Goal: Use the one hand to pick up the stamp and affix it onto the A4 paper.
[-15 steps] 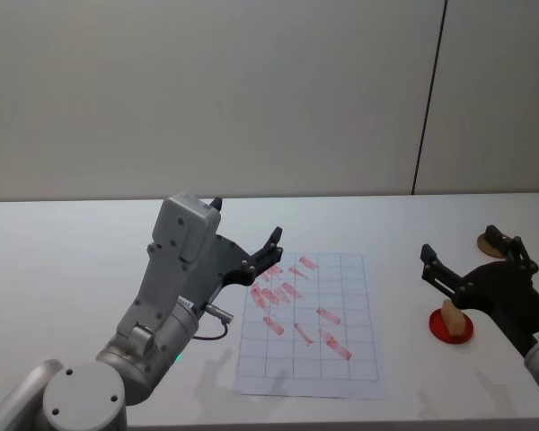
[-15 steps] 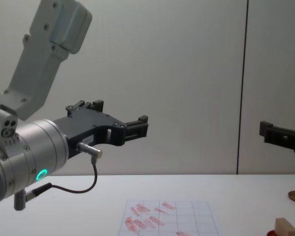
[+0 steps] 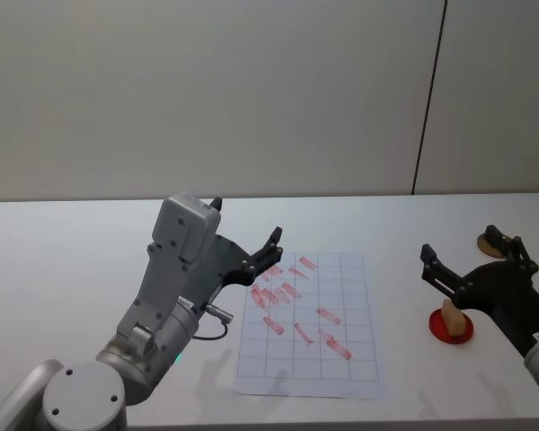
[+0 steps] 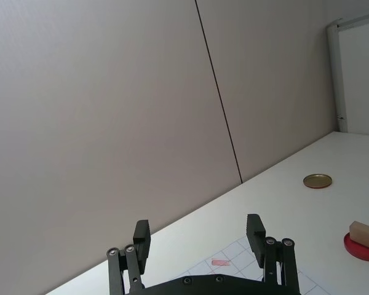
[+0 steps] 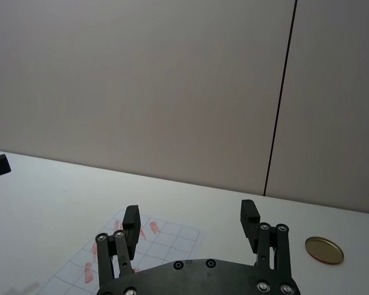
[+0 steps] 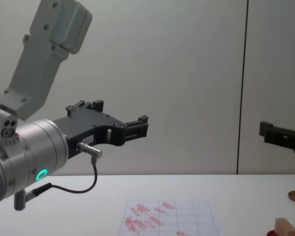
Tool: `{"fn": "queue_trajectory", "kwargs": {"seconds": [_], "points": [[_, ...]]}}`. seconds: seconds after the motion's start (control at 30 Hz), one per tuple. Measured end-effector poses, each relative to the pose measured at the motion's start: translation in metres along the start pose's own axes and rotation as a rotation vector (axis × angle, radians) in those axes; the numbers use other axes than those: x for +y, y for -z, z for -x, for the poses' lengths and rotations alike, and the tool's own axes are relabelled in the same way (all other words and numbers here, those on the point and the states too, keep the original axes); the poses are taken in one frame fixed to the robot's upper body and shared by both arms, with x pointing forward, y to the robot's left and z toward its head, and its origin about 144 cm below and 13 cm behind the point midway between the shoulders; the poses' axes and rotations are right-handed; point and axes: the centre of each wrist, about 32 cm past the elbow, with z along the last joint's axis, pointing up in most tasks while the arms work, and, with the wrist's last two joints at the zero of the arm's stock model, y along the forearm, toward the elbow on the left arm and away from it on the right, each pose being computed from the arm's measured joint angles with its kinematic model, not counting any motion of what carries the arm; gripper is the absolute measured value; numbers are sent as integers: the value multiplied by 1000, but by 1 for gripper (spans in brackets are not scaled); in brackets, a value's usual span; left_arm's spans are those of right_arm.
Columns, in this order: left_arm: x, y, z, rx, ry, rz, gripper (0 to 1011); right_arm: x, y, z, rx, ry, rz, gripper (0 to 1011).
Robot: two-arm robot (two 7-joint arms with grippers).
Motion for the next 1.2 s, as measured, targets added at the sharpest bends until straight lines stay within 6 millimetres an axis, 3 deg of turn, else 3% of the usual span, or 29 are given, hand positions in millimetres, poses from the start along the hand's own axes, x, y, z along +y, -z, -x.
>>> {"fn": "queue_trajectory", "kwargs": {"seconds": [0.77, 1.2], "points": [[0, 0, 0, 0, 0, 0, 993, 0, -1, 0, 0, 1, 0, 1001], [0, 0, 0, 0, 0, 0, 993, 11, -2, -8, 6, 51, 51, 1001]]}}
